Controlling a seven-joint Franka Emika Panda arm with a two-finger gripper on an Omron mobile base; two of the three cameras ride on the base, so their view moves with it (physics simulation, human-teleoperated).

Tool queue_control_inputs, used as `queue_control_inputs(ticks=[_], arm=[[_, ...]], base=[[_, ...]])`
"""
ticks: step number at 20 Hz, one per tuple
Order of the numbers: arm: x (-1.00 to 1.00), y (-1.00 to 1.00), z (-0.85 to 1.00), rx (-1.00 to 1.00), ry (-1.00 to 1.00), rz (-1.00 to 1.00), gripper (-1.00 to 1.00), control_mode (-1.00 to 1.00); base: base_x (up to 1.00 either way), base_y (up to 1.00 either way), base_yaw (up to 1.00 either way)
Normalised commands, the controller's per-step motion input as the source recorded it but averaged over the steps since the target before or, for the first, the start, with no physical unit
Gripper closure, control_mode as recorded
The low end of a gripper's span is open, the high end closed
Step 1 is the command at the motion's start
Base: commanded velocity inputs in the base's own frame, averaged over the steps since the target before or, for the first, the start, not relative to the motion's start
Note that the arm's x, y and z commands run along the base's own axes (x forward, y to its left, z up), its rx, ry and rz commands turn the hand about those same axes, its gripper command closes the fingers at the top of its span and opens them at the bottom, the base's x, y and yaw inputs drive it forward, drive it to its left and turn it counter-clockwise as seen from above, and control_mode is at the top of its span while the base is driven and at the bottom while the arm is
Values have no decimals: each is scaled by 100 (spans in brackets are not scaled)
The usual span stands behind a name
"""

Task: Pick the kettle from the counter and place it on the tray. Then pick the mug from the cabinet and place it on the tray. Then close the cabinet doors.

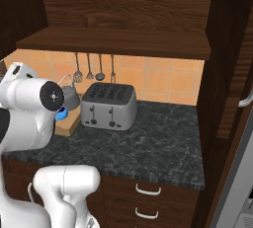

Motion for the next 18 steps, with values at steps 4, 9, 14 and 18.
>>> queue_control_inputs(ticks=[4,9,14,18], arm=[[-50,0,38,0,-31,24,-100,-100],[-37,1,30,-5,-22,16,-100,-100],[-44,3,34,-5,-23,13,-100,-100],[-46,0,31,-5,-31,10,-100,-100]], base=[[0,0,0],[0,0,0],[0,0,0],[0,0,0]])
